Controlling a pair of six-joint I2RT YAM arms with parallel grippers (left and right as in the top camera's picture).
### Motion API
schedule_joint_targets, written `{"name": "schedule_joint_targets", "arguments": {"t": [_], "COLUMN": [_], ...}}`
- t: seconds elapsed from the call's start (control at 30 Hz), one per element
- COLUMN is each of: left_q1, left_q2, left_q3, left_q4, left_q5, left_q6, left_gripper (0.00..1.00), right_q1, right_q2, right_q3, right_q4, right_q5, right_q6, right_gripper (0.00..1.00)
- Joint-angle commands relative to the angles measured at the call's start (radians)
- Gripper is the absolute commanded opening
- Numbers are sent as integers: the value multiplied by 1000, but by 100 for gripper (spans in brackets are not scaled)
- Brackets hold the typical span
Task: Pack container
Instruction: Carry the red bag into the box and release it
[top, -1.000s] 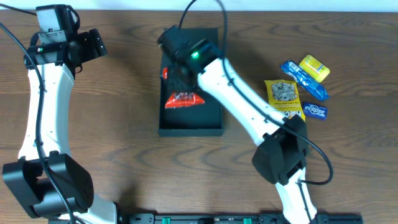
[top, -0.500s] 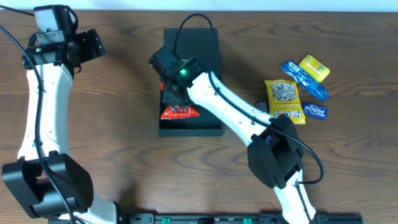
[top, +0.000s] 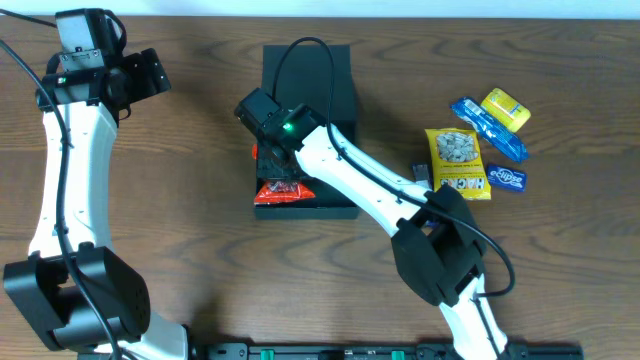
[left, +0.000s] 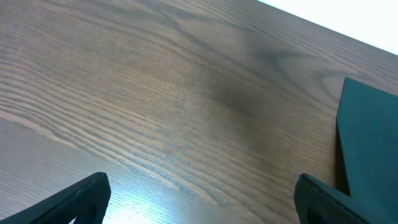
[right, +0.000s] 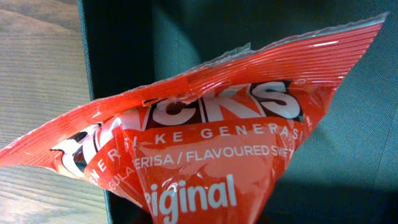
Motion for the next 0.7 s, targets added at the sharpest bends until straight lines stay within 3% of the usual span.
{"name": "schedule_joint_targets", "arguments": {"t": [0.0, 0.03, 0.13, 0.3, 0.43, 0.5, 0.6, 0.67], "left_q1": [4, 4, 4, 4, 4, 4, 4, 4], "left_q2": [12, 12, 12, 12, 12, 12, 12, 12], "left_q3": [9, 9, 9, 9, 9, 9, 9, 9], "left_q4": [-3, -3, -3, -3, -3, -2, -2, -2], "left_q5": [5, 5, 5, 5, 5, 4, 4, 5], "left_q6": [7, 7, 7, 7, 7, 7, 7, 7], "left_gripper": [95, 96, 95, 96, 95, 95, 95, 95], "right_q1": [16, 16, 16, 3, -24, -34, -41, -42], "right_q2": [-11, -11, -12, -33, -89, -119, -154, -156], "right_q3": [-5, -5, -4, -1, -1, -1, -1, -1], "right_q4": [3, 2, 10, 10, 5, 6, 7, 5], "right_q5": [13, 13, 5, 9, 11, 11, 23, 25], "right_q6": [6, 6, -25, -39, -40, -51, -88, -146], "right_gripper": [49, 68, 95, 97, 80, 60, 6, 1]}}
